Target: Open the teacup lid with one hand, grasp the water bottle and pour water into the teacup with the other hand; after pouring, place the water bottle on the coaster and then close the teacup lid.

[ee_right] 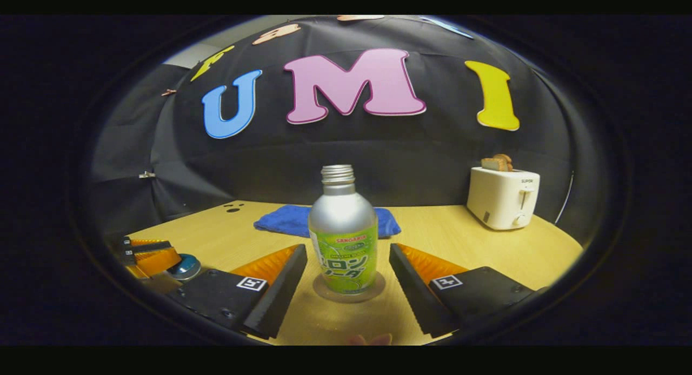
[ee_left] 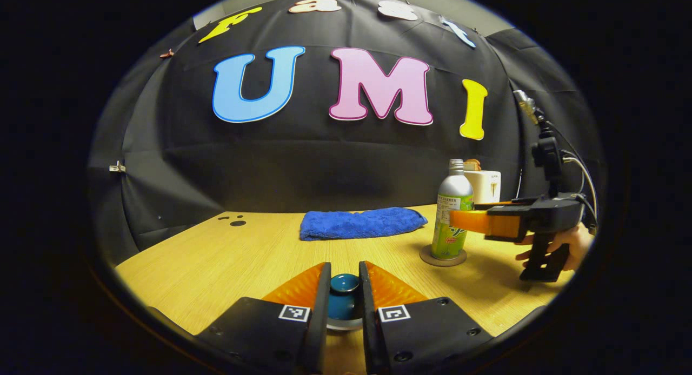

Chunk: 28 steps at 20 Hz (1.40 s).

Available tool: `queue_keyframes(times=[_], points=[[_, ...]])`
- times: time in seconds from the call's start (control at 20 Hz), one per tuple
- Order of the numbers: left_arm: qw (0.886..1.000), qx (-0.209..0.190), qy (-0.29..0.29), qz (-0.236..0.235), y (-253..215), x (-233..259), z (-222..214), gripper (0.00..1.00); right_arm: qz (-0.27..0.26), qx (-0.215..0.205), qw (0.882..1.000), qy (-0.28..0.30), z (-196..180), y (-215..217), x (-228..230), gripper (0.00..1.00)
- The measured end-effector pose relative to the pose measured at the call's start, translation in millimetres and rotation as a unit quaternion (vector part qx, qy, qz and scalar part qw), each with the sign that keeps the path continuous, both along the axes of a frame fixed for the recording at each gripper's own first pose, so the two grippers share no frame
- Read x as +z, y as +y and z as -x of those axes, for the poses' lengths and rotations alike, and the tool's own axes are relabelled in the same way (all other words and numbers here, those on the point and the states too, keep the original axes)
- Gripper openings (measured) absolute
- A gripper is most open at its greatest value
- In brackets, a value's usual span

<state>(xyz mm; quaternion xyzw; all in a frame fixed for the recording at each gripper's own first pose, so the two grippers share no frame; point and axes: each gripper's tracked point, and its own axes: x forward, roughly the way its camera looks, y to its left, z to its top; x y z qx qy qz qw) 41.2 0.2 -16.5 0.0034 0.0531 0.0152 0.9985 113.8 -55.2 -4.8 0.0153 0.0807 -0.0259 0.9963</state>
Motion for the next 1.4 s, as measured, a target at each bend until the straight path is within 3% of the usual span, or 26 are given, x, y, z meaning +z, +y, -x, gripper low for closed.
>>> queue_keyframes(times=[0.4, 0.75, 0.85, 1.0, 1.15, 1.2, 1.25, 1.3, 1.4], points=[[1.000, 0.010, 0.022, -0.012, 1.7, -7.3, 2.6, 0.31, 0.029, -0.004, 0.998, -0.062, 60.4, -12.3, 46.1, 0.94], [0.999, 0.014, 0.036, -0.027, 0.3, -10.8, -0.3, 0.34, 0.020, 0.018, 0.998, -0.059, 87.9, -1.7, 38.3, 0.94], [0.999, 0.016, 0.033, -0.025, -0.2, -9.8, -0.1, 0.38, 0.024, 0.017, 0.998, -0.058, 95.0, -3.4, 35.1, 0.94], [0.999, 0.024, 0.023, -0.012, 0.9, -7.2, 7.1, 0.60, 0.014, 0.014, 0.998, -0.056, 102.4, -7.6, 31.3, 0.94], [0.999, 0.034, -0.021, -0.003, 0.7, 6.7, 19.0, 0.74, 0.018, 0.000, 0.997, -0.073, 113.0, -15.9, 35.7, 0.90], [0.999, 0.038, -0.038, -0.001, 0.5, 10.1, 24.9, 0.78, 0.020, -0.006, 0.996, -0.081, 117.6, -19.5, 37.3, 0.94], [0.998, 0.040, -0.052, 0.001, -0.8, 14.5, 28.8, 0.80, 0.021, -0.010, 0.996, -0.088, 123.9, -23.1, 36.9, 0.90], [0.998, 0.039, -0.053, 0.002, -3.0, 14.7, 30.3, 0.82, 0.022, -0.015, 0.995, -0.092, 128.3, -25.0, 35.9, 0.94], [0.998, 0.041, -0.051, 0.001, -4.1, 12.4, 36.0, 0.84, 0.027, -0.020, 0.995, -0.095, 136.3, -28.1, 30.6, 0.90]])
